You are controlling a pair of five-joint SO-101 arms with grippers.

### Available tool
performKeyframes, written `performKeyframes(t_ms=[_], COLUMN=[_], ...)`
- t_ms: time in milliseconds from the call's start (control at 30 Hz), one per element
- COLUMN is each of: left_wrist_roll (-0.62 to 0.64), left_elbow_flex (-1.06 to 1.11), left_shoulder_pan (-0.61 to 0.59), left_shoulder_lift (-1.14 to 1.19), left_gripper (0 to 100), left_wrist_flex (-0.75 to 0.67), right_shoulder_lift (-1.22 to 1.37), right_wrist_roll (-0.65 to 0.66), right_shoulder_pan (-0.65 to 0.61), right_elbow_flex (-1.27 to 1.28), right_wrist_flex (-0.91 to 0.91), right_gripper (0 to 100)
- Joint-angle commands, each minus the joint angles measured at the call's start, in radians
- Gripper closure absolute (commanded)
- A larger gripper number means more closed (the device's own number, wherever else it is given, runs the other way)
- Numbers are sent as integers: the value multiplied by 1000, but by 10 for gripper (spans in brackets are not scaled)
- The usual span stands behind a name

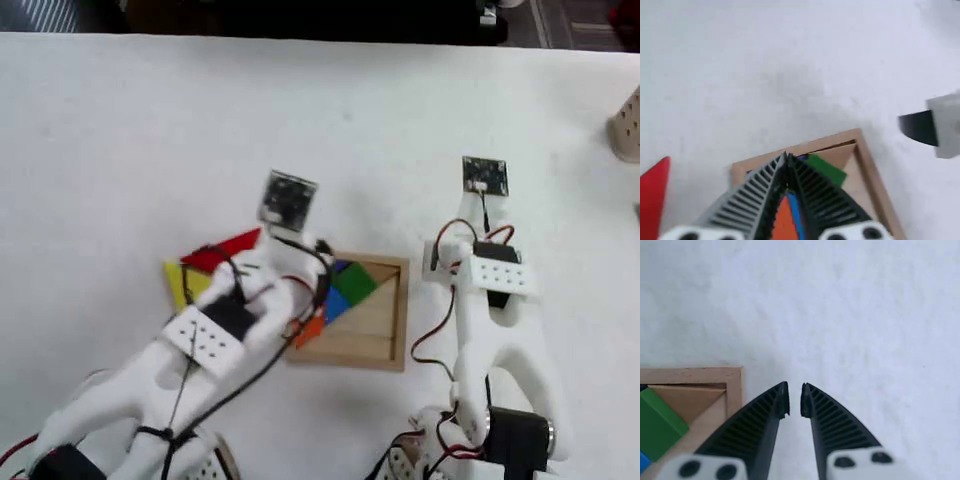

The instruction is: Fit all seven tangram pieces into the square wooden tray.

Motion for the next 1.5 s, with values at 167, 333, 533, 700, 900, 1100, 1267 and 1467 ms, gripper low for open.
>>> performKeyframes(t_ms=[167, 333, 533, 700, 900, 1100, 1267, 1467], left_wrist_roll=[-5, -5, -6, -6, -5, -5, -5, -5], left_elbow_flex=[-26, -64, -173, -230, -245, -253, -252, -250], left_shoulder_pan=[125, 145, 157, 177, 176, 174, 171, 170], left_shoulder_lift=[185, 378, 481, 562, 584, 584, 584, 576], left_gripper=[979, 979, 979, 979, 979, 978, 978, 978], left_wrist_flex=[-201, -339, -341, -336, -319, -233, -190, -181], right_shoulder_lift=[-33, -33, -31, -31, -31, -31, -31, -31], right_wrist_roll=[-9, -9, -9, -9, -9, -8, -8, -8], right_shoulder_pan=[8, 5, -16, -19, -21, -22, -22, -22], right_elbow_flex=[-8, -8, -8, -8, 2, 8, 9, 9], right_wrist_flex=[-31, -31, -33, -33, -58, -68, -67, -67], right_gripper=[954, 952, 950, 950, 950, 950, 950, 950])
